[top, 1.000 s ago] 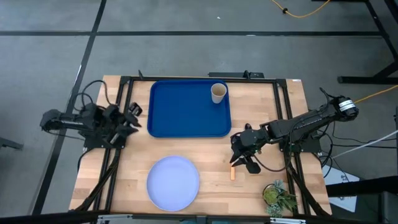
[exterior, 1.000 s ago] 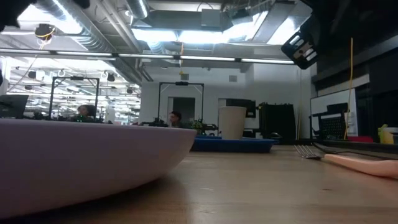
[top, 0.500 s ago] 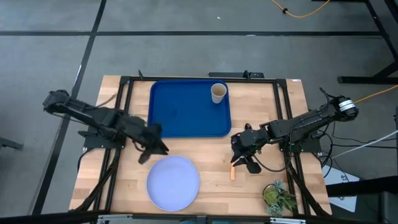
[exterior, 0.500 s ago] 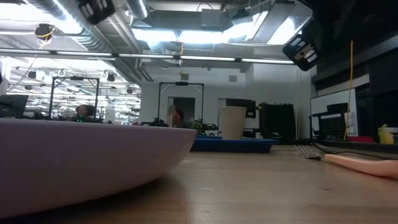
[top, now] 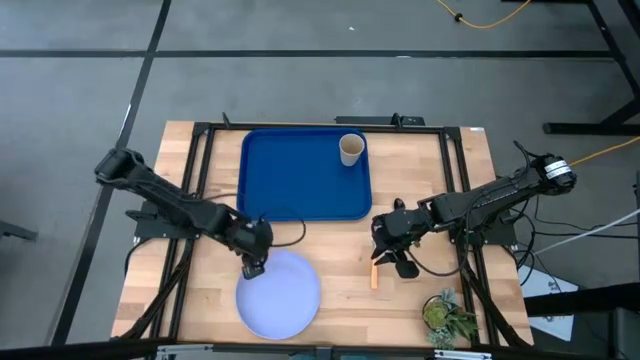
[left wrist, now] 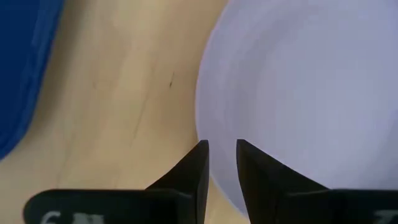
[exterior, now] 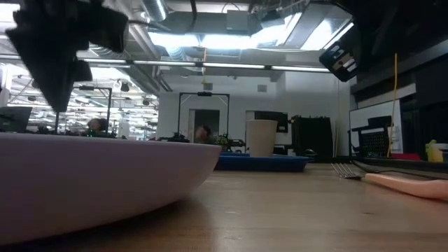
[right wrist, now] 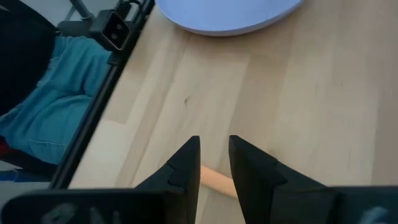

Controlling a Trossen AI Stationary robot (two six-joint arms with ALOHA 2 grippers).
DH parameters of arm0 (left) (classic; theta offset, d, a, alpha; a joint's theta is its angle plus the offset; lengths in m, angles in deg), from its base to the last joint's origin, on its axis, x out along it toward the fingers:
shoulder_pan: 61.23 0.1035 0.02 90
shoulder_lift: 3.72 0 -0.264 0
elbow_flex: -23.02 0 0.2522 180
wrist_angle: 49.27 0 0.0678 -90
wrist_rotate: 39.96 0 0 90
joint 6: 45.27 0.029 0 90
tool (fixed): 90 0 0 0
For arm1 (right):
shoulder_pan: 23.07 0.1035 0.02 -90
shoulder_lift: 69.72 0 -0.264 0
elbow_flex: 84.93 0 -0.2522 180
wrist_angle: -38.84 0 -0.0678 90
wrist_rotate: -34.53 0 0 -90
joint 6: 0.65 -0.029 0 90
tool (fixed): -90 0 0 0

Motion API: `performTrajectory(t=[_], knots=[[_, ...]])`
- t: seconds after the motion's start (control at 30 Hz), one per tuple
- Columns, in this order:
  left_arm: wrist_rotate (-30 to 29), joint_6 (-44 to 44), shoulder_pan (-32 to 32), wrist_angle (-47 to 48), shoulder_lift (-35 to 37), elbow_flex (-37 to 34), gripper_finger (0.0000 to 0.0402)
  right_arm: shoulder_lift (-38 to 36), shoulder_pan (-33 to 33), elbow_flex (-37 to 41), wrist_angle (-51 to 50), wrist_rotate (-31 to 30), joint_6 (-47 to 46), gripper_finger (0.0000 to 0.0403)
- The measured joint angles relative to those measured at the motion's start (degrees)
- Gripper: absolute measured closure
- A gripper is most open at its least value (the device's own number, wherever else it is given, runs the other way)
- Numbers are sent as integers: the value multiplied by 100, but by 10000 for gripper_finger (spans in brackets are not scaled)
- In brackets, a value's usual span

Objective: Pick and place plate/cup/fork/spoon on tray
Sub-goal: Put the light blue plate on the blue tray

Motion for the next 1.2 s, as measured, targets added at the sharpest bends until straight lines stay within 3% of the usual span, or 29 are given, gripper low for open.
performTrajectory(t=[0.33, 0.93, 1.2], knots=[[-197, -276, -25, -59, -913, 0, 328, 0, -2, 0, -34, -12, -9, 313], [-204, -224, -6, -239, -1365, 2, 329, 0, -2, 0, -111, -1, 2, 313], [-101, 349, -7, -423, -1357, 22, 390, 0, -2, 0, -112, -1, 2, 313]])
